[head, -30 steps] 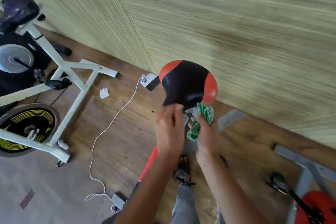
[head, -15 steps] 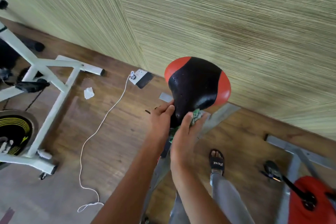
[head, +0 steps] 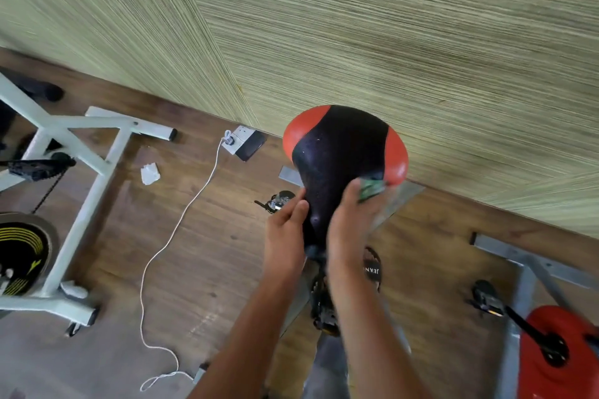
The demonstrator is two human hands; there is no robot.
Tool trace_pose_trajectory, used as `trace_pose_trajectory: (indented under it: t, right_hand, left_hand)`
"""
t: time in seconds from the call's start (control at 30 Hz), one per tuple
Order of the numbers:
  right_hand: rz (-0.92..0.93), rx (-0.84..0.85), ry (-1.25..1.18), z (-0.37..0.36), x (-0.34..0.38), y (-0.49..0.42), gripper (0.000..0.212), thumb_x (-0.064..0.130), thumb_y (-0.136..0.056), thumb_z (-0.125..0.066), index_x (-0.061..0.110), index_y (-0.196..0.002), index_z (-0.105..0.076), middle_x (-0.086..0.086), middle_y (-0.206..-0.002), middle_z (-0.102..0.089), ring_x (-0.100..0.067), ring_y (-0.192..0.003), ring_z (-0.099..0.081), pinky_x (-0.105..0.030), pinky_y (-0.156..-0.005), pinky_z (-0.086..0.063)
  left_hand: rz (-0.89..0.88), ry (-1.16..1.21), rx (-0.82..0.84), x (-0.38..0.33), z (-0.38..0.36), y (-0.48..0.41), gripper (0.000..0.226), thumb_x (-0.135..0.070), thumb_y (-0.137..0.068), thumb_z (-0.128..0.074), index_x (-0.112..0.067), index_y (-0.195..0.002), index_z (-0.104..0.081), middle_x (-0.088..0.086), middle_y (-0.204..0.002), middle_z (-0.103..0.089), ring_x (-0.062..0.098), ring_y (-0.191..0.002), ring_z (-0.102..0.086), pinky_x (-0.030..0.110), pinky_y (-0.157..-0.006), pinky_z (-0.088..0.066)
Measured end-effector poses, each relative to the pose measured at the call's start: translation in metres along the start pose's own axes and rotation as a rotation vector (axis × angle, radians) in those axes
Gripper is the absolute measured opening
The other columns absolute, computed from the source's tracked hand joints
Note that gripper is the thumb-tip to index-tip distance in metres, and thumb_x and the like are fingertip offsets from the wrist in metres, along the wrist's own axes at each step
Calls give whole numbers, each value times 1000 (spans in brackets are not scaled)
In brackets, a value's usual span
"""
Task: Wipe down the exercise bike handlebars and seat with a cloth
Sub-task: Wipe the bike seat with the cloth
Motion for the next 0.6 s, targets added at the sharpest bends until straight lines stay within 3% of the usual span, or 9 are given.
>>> trace_pose_trajectory:
  t: [0.07, 0.17, 0.23, 0.33, 0.4, 0.47, 0.5, 0.53, 0.6]
  right_hand:
    - [184, 151, 122, 6, -22, 51, 79, 52, -101, -34, 17, -159, 6, -3, -168, 1, -16, -154, -8, -25, -121, -15]
    - [358, 208, 141, 10, -41, 71, 72, 52, -102, -28, 26, -158, 8, 6, -167, 11, -6, -153, 3, -31, -125, -12]
    - [314, 134, 25, 5, -28, 47, 67, 45, -104, -31, 25, -158, 4, 5, -167, 9, -5, -153, 5, -26, -124, -6]
    - [209, -100, 0, 2, 6, -17, 66, 33, -107, -35, 12, -159, 0, -7, -167, 9, -17, -154, 6, -5, -113, 5]
    - [183, -148, 80, 8, 28, -66, 60, 35, -109, -32, 16, -160, -7, -5, -168, 1, -22, -154, -2, -20, -121, -3]
    - [115, -73, 182, 17, 41, -95, 55, 38, -108, -29, 23, -159, -19, -1, -167, -13, -22, -152, -17, -41, -124, -17]
    - [100, -35, 234, 19, 43, -97, 54, 40, -108, -27, 24, -159, -20, -1, -167, -15, -22, -152, -19, -45, -123, -19]
    - [126, -1, 274, 18, 43, -89, 56, 41, -107, -25, 21, -160, -16, -3, -167, -12, -23, -152, -15, -45, -124, -14]
    - [272, 57, 234, 10, 28, -44, 62, 36, -107, -26, 10, -159, -5, -11, -167, 2, -20, -152, 0, -27, -124, 0]
  left_hand:
    - [4, 10, 4, -3, 5, -6, 35, -2, -98, -46, -7, -124, -69, 12, -113, -73, 29, -113, -66, 47, -106, -47]
    - [39, 32, 22, -5, 10, -11, 33, -1, -97, -48, -6, -120, -70, 16, -112, -73, 32, -112, -67, 47, -105, -48]
    - [56, 55, 29, -5, 8, -10, 33, -2, -97, -49, -7, -121, -70, 18, -113, -72, 34, -111, -66, 43, -100, -51]
    - [127, 134, 46, -2, 0, -1, 35, -2, -96, -51, -8, -127, -66, 17, -119, -70, 28, -108, -67, 33, -88, -56]
    - [176, 228, 60, 4, -3, 5, 37, -3, -98, -50, -8, -132, -63, 13, -120, -70, 25, -111, -67, 39, -98, -53]
    - [190, 297, 93, 8, -5, 7, 39, -7, -99, -48, -10, -136, -59, 11, -124, -69, 26, -118, -64, 47, -108, -44]
    - [186, 308, 104, 11, -5, 7, 40, -9, -99, -48, -11, -138, -57, 11, -127, -67, 27, -121, -62, 49, -111, -42]
    - [186, 318, 109, 12, -6, 6, 41, -11, -99, -48, -12, -139, -56, 11, -129, -66, 27, -122, -61, 49, -112, -40]
    - [186, 340, 124, 13, -7, 4, 46, -15, -96, -50, -13, -142, -53, 13, -132, -64, 28, -124, -59, 47, -112, -40]
Point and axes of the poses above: each hand's wrist, its own y-axis away from the middle knuckle, its own z-axis out of the back of the hand, x = y × z, the point moved 2 cm from there along -y, towards the middle knuckle
